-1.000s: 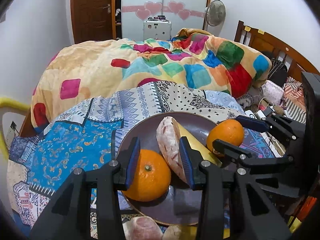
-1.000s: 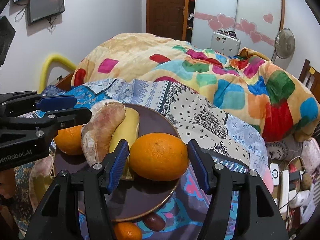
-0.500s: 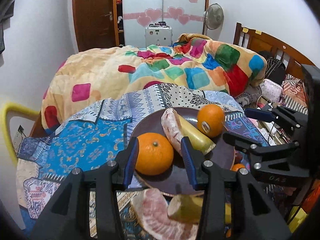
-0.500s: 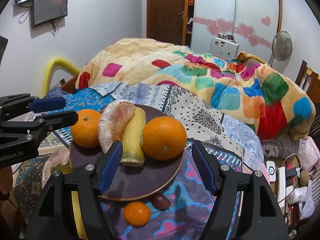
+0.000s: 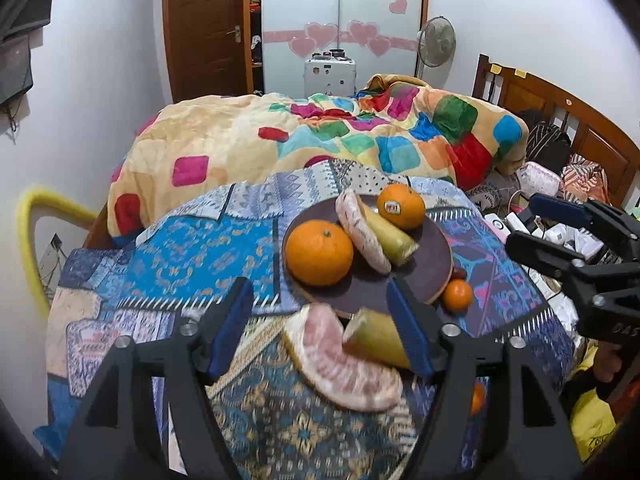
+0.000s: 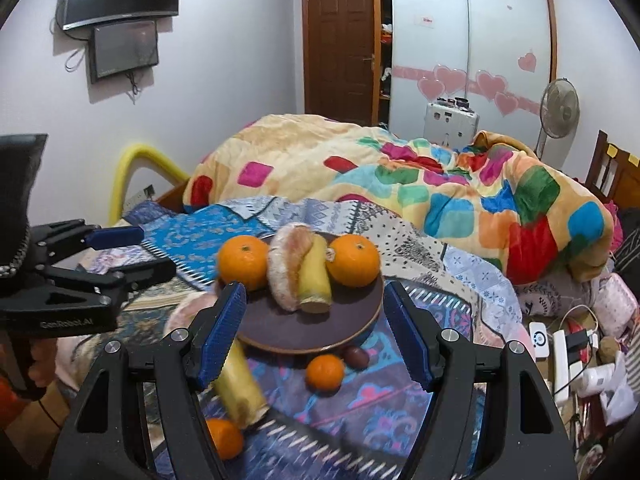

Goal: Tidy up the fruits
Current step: 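Move the right tool to the second yellow cylinder while the left tool approaches another pomelo segment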

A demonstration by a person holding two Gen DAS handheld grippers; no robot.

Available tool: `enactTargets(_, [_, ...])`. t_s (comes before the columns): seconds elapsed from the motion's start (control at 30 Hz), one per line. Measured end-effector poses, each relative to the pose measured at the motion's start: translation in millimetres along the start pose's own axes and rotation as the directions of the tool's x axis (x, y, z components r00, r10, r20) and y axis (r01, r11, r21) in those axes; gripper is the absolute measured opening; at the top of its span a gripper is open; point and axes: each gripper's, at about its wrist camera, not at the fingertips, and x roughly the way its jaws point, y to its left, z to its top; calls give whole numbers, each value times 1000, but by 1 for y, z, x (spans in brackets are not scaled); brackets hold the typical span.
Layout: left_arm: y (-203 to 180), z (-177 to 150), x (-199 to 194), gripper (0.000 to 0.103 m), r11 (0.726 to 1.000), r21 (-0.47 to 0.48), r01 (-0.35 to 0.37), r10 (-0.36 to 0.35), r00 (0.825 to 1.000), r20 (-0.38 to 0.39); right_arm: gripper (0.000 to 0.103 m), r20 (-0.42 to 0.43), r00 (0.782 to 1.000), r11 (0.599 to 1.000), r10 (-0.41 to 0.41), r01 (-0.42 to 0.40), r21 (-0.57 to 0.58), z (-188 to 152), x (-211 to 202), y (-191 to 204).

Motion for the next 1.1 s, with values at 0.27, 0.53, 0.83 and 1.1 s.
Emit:
enactTargets(0.27, [11,-35,-20,84,1000,-21,-22,22,1000,-21,68,-19,999,998,51,-51,-34,-25,-11,26])
enactTargets(0.53, [24,-65,-5,92,999,-9,-53,52,995,-83,68,-120,990,996,76,-81,-37,-46,25,40])
enactTargets(0.83, [35,-80,21,92,998,-20,-54,51,989,-139,67,-230,970,994,86,-100,-49,-60,62,44])
enactTargets(1.1, [32,-82,30,92,999,-6,-44,42,987,-152,45,-254,956,984,149,-169,-60,-59,71,51])
